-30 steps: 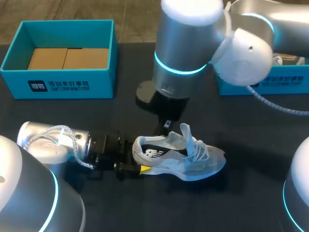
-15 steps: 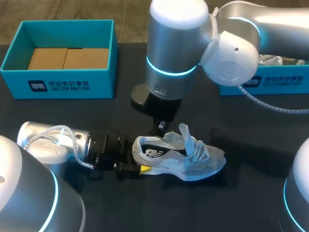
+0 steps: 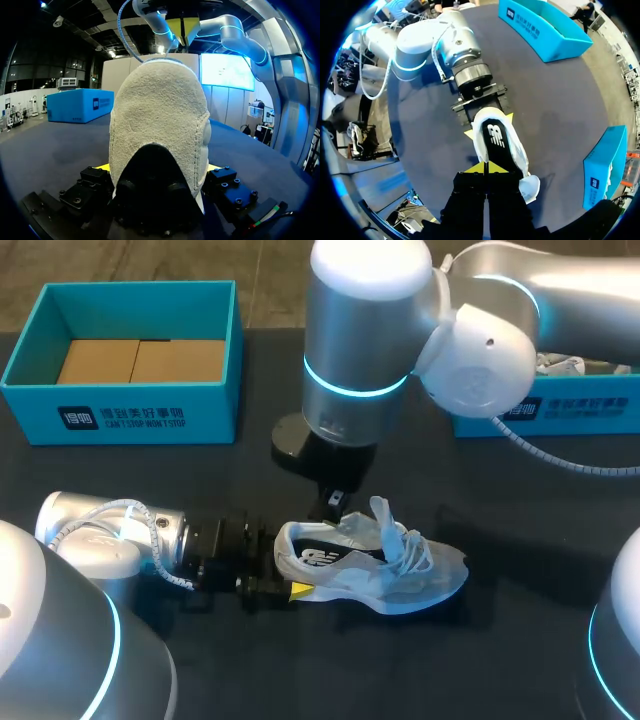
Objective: Take the shoe out of the shoebox, open the shoe tongue, remove and reinsert the insole, then place the shoe into the shoebox
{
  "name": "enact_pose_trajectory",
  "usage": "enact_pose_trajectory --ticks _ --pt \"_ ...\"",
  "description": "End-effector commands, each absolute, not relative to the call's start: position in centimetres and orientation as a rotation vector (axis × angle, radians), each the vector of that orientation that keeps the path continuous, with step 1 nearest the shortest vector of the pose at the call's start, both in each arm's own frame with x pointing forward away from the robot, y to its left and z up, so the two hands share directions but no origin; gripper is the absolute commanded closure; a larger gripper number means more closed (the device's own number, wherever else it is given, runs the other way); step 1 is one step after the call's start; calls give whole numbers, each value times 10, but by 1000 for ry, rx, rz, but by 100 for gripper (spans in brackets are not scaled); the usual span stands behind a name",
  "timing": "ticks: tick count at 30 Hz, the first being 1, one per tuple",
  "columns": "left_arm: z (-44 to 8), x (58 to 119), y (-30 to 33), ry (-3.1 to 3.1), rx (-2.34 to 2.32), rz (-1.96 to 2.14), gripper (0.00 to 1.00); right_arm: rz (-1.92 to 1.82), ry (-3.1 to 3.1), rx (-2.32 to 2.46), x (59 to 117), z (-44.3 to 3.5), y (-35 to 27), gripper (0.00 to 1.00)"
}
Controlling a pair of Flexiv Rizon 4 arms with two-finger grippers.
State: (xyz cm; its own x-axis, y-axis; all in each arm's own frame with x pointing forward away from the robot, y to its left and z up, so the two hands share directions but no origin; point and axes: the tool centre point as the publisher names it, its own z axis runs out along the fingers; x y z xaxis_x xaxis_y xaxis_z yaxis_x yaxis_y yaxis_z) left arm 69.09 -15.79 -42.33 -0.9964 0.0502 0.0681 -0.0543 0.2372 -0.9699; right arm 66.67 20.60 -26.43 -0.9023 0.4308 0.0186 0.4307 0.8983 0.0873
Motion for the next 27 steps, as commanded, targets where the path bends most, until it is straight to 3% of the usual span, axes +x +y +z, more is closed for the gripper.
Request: enact_pose_trajectory --ticks 1,27 --pt "-427 691 -158 -2406 6 1885 100 150 3037 653 661 -284 212 100" --pt "-427 691 -158 -2406 6 1885 100 145 2958 407 674 -318 218 100"
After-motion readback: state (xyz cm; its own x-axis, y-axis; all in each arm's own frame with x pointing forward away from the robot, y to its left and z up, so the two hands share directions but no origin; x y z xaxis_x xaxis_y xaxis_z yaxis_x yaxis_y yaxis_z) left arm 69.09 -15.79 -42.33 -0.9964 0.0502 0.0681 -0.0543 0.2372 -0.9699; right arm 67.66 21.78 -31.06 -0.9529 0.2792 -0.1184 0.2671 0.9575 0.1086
